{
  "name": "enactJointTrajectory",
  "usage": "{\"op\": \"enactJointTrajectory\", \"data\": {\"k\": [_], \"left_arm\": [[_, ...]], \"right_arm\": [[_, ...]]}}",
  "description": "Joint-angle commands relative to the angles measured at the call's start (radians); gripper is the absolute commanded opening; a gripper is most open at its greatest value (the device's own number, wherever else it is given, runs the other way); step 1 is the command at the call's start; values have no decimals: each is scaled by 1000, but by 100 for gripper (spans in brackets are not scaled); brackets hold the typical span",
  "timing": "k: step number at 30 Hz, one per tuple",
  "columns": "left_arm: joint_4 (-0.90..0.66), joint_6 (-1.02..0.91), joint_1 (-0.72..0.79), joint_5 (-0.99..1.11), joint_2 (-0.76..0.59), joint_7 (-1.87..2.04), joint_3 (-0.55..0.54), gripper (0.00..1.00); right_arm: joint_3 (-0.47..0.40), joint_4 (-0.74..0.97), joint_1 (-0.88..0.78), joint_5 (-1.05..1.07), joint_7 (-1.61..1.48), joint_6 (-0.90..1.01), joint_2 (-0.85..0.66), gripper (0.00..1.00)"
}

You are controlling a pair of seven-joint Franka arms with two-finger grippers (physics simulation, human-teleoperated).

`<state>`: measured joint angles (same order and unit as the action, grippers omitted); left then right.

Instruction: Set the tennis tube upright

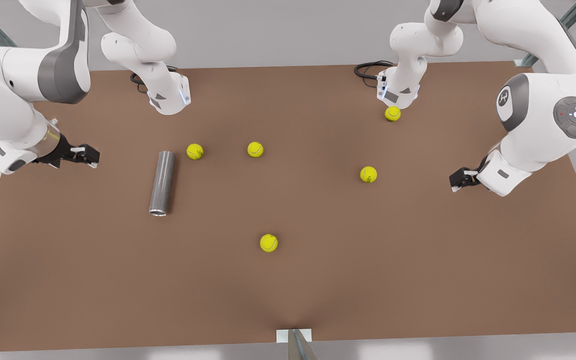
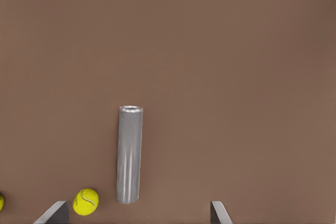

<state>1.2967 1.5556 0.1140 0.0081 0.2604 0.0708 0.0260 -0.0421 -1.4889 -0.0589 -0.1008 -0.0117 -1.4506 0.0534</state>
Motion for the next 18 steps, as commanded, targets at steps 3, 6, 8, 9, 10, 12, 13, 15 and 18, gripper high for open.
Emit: {"op": "enactJointTrajectory", "data": {"k": [3,6,8,9,10,12,13,15,18], "left_arm": [[1,21,1,3,2,20,0,100],[7,24,-1,3,-4,17,2,100],[7,26,-4,3,0,15,3,100],[7,24,-5,1,0,15,3,100],[9,20,-5,1,0,17,3,100],[12,9,-5,1,2,18,3,100],[12,8,-5,1,6,18,3,100],[12,4,-5,1,6,18,3,100],[12,4,-5,1,10,18,3,100]], "right_arm": [[-1,-1,-7,0,-4,-28,2,100],[-1,2,-7,4,-2,-16,94,100],[-2,-8,-12,6,-1,-16,164,100],[-2,-24,-15,6,1,-20,184,100],[-1,-47,-19,7,10,-31,204,100],[-2,-201,-16,73,73,-235,206,100],[-2,-257,-18,76,98,-313,206,100],[-1,-427,-21,82,128,-522,149,100],[-2,-582,-36,82,134,-718,112,100]]}}
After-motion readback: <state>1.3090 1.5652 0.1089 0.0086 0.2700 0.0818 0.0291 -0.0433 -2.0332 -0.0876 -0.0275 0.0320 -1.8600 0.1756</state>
